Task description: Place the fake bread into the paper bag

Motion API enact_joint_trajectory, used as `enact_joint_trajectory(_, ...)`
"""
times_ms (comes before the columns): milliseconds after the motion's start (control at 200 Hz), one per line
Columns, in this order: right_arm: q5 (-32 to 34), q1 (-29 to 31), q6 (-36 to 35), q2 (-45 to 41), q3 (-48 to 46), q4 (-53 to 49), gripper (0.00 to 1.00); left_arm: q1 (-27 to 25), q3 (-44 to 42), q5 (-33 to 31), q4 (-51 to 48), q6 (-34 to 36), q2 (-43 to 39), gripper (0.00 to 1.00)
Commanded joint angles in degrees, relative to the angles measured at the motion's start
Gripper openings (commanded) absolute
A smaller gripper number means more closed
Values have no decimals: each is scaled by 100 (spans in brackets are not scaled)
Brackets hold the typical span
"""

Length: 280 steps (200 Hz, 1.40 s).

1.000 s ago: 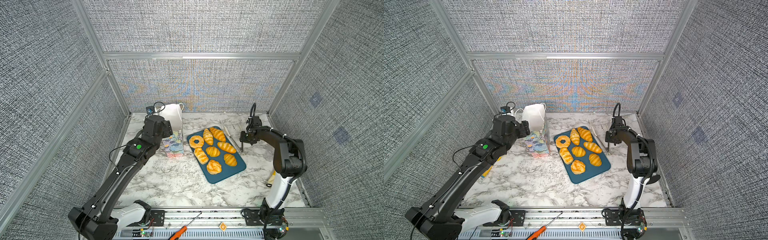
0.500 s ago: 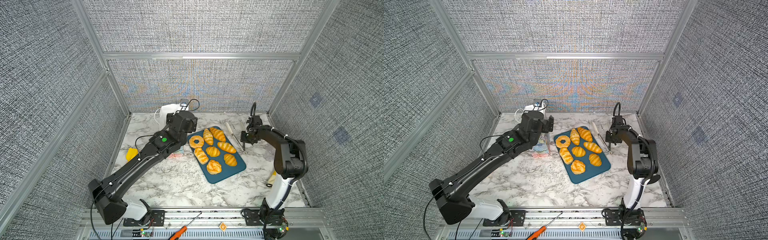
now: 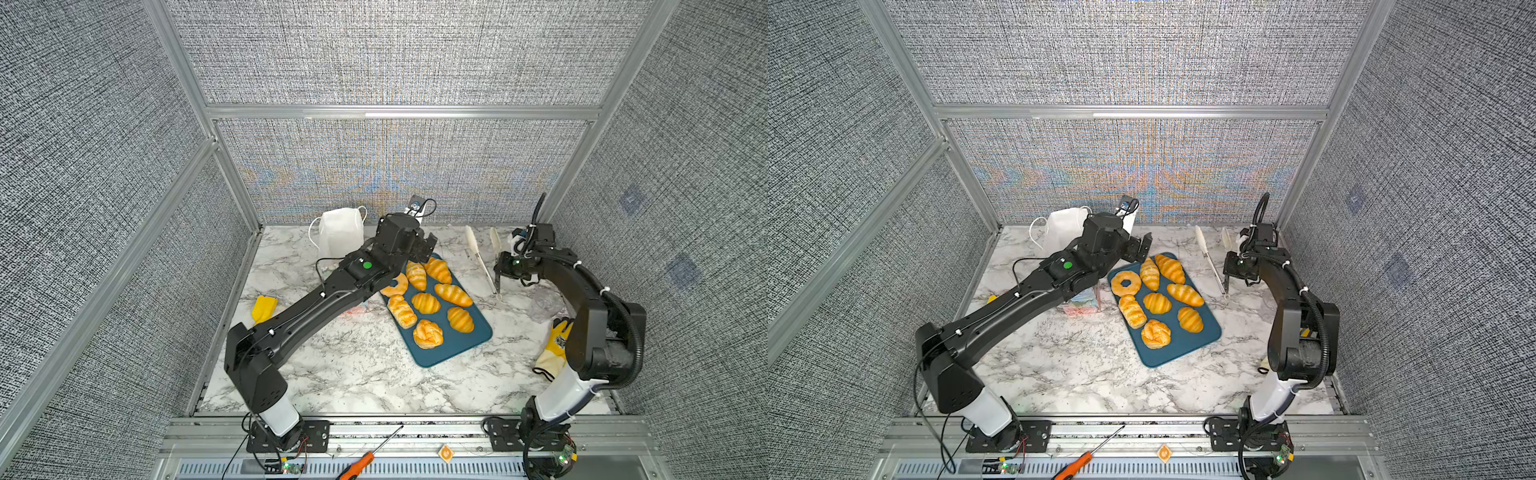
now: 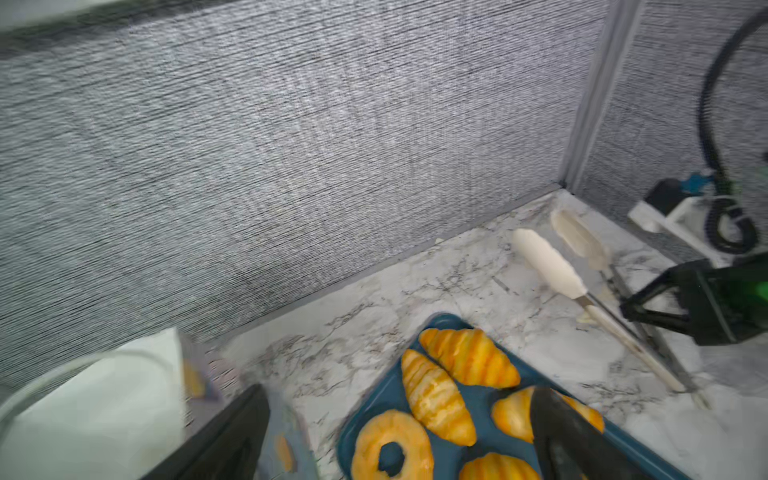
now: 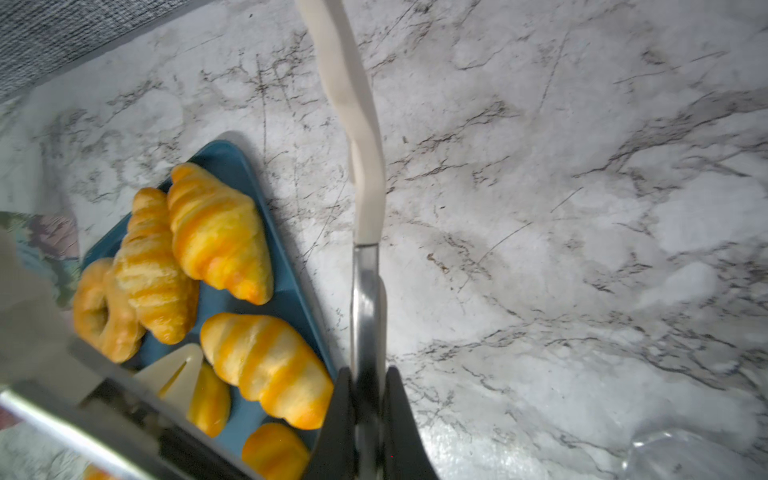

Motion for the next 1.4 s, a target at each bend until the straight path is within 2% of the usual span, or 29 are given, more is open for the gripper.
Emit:
enact_joint_trajectory(0, -1016, -36, -51, -47, 77, -154, 0, 296, 468, 1937, 171, -457, 471, 99)
enact_joint_trajectory(85, -1304, -100, 37, -44, 94, -116, 0, 494, 748, 2894, 358, -741, 861, 99)
enact_joint_trajectory(185, -1616, -142, 41, 13, 188, -140, 0, 645, 900, 3608, 707, -1004, 1200, 99)
enact_joint_trajectory(300, -2177, -151, 84, 50, 279, -146, 0, 782, 985, 4648, 1126, -1350, 1524, 92)
enact_joint_trajectory(375, -2525, -151, 228, 51, 265, -2, 0, 799, 1074, 5036, 1219, -1429, 1649, 89)
enact_joint_trajectory(560, -3040, -157, 632, 136, 215, 340, 0, 829, 1548, 5469, 1075, -1291, 2214, 87)
enact_joint_trajectory(940, -3975, -151, 1462, 247, 76, 1199, 0, 1104, 1684, 6684, 1993, -2039, 2720, 77)
enact_joint_trajectory(1091, -4147, -93, 1401, 317, 151, 1038, 0, 1105, 1711, 7133, 2263, -2368, 2890, 71)
enact_joint_trajectory(1261, -4306, 17, 1083, 350, 292, 620, 0, 1112, 1702, 7181, 2332, -2430, 2981, 66)
enact_joint_trajectory(1396, -4342, 67, 846, 363, 364, 277, 0, 1112, 1628, 7328, 2761, -2727, 3041, 61)
